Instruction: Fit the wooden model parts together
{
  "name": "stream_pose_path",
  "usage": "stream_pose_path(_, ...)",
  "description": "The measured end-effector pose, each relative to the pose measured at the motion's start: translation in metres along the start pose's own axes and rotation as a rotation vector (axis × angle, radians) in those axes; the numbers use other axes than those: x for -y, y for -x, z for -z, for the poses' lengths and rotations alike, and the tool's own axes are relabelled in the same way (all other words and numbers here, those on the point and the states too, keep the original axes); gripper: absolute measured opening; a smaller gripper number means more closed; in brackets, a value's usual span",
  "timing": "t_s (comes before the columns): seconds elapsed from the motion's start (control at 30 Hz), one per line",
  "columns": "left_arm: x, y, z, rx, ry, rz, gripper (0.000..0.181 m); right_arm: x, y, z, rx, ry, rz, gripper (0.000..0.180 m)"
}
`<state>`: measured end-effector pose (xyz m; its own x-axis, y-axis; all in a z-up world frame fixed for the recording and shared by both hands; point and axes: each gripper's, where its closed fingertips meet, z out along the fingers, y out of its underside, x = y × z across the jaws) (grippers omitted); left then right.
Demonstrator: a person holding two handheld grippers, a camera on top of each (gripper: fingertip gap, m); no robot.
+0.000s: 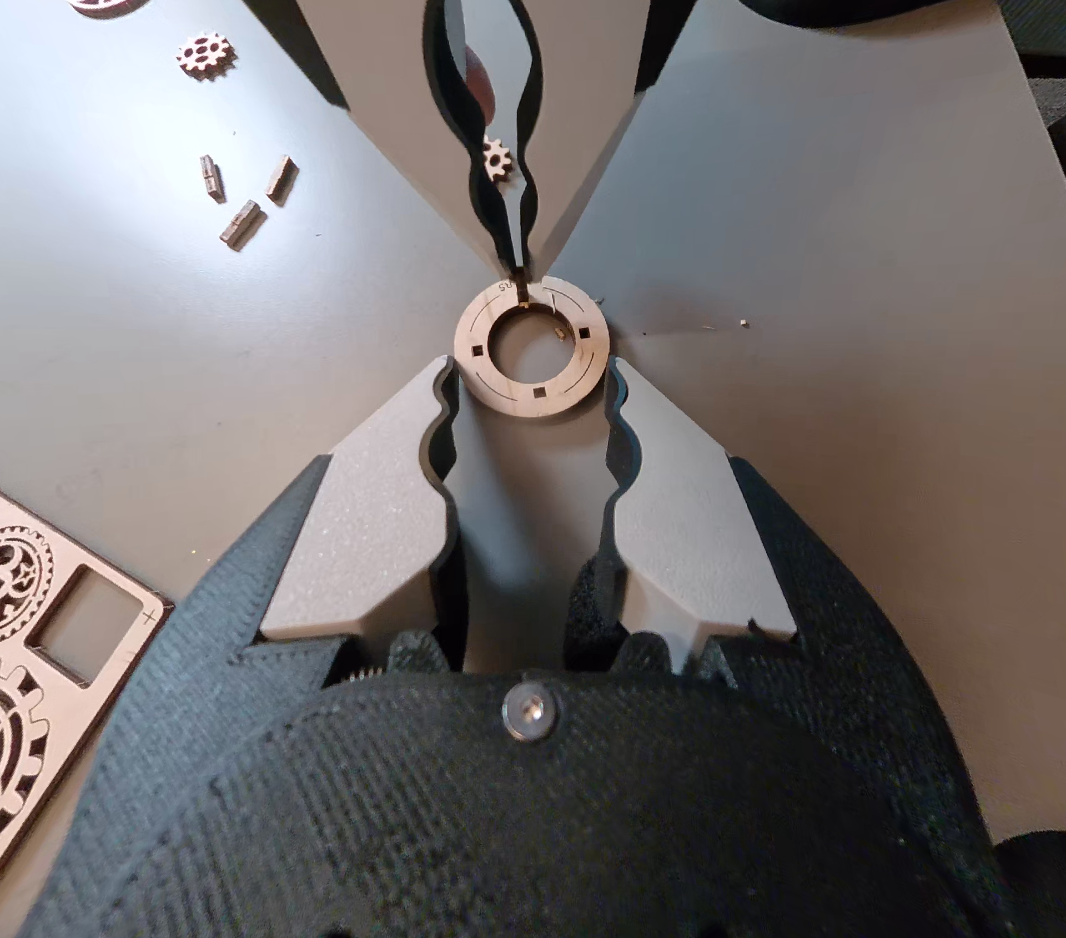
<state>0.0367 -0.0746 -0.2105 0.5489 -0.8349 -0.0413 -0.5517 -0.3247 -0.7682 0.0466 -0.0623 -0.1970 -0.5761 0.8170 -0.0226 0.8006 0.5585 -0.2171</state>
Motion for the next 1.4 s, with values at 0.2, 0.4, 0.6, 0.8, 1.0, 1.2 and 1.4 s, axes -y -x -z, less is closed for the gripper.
stream_pose_path(0.2, 0.0, -0.0001, 0.0001, -0.001, 0.0, 0.001, 0.05, 0.0021, -0.0007, -0.0012, 0.009, -0.006, 0.003, 0.001)
stream_pose_path(0.4, 0.0, -0.0001, 0.0003, -0.002, 0.001, 0.003, 0.05, 0.0002, -0.0013, -0.001, 0.017, -0.01, -0.002, 0.001)
stream_pose_path(0.6, -0.0001, -0.0002, 0.0004, -0.002, 0.001, 0.003, 0.05, 0.0003, -0.0013, -0.0014, 0.022, -0.012, -0.012, 0.001)
stream_pose_path(0.8, 0.0, -0.0001, 0.0005, -0.001, 0.001, 0.002, 0.05, -0.0008, -0.0016, -0.0016, 0.013, -0.023, -0.028, 0.001)
stream_pose_path(1.0, 0.0001, -0.0001, 0.0006, -0.002, 0.001, 0.003, 0.05, -0.0012, -0.0016, -0.0027, 0.01, -0.025, -0.04, 0.001)
stream_pose_path(1.2, 0.0, 0.0, 0.0006, -0.002, 0.001, 0.004, 0.05, -0.0016, -0.0018, -0.0044, -0.001, -0.029, -0.045, 0.001)
stream_pose_path(1.4, 0.0, 0.0, 0.0006, -0.003, 0.001, 0.005, 0.05, -0.0036, -0.001, -0.008, 0.001, -0.047, -0.078, 0.001)
